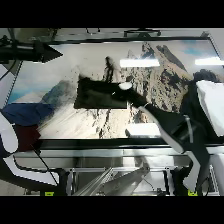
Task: Fold the shirts.
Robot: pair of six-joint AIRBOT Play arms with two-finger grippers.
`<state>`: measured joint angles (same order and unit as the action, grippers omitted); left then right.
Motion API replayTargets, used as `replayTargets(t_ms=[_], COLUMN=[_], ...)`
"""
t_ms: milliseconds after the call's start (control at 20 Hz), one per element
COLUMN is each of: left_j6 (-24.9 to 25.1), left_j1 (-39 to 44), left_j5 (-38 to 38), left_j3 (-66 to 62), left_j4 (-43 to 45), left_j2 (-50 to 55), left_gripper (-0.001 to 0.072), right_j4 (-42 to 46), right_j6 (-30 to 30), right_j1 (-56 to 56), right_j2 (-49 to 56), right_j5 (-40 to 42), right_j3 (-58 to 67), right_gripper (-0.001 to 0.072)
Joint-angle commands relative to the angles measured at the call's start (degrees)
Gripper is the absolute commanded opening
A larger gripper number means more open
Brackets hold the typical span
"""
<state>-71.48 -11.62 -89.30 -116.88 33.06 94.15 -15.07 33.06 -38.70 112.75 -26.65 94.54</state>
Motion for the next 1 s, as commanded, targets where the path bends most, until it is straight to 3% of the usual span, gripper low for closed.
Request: replayTargets(t_ms=[0, 50, 100, 150, 200, 350, 450, 550, 700, 950], left_j6=[2.0, 2.6, 3.0, 3.1, 3.1, 3.2, 3.2, 3.2, 3.2, 3.5], left_j1=[-2.1, -2.0, -1.8, -1.8, -1.7, -1.7, -1.7, -1.7, -1.7, -0.7], left_j5=[-0.8, -0.7, -0.2, 0.2, 0.4, 0.1, -0.9, -1.0, -1.0, -1.0], left_j3=[2.4, 3.6, 4.9, 6.0, 6.9, 8.1, 8.1, 8.1, 8.1, 8.1], left_j4=[-0.3, -0.3, -0.3, -0.3, -0.3, -0.2, -0.3, -0.3, -0.2, -0.1], left_j2=[-1.6, -1.5, -1.5, -1.5, -1.5, -1.5, -1.5, -1.5, -1.5, -1.5], left_gripper=[0.0023, 0.0023, 0.0022, 0.0023, 0.0023, 0.0023, 0.0023, 0.0023, 0.0023, 0.0023], right_j4=[-20.4, -18.4, -14.1, -8.2, -1.1, 24.3, 44.4, 57.6, 64.4, 63.6], right_j6=[-21.2, -21.2, -19.8, -16.5, -11.1, 12.9, 33.2, 46.8, 52.5, 52.2], right_j1=[-7.8, -7.0, -5.8, -4.3, -2.2, 5.5, 12.5, 19.6, 27.7, 29.6], right_j2=[6.6, 5.9, 4.6, 3.1, 1.2, -4.3, -7.3, -8.1, -6.2, 0.5], right_j5=[7.5, 6.7, 5.6, 3.0, 0.1, -7.1, -17.5, -29.7, -39.2, -39.6], right_j3=[2.3, 2.3, 2.2, 2.2, 2.2, 2.2, 2.2, 2.2, 2.1, 2.2], right_gripper=[0.0688, 0.0685, 0.0576, 0.0397, 0.0380, 0.0396, 0.0623, 0.0634, 0.0634, 0.0634])
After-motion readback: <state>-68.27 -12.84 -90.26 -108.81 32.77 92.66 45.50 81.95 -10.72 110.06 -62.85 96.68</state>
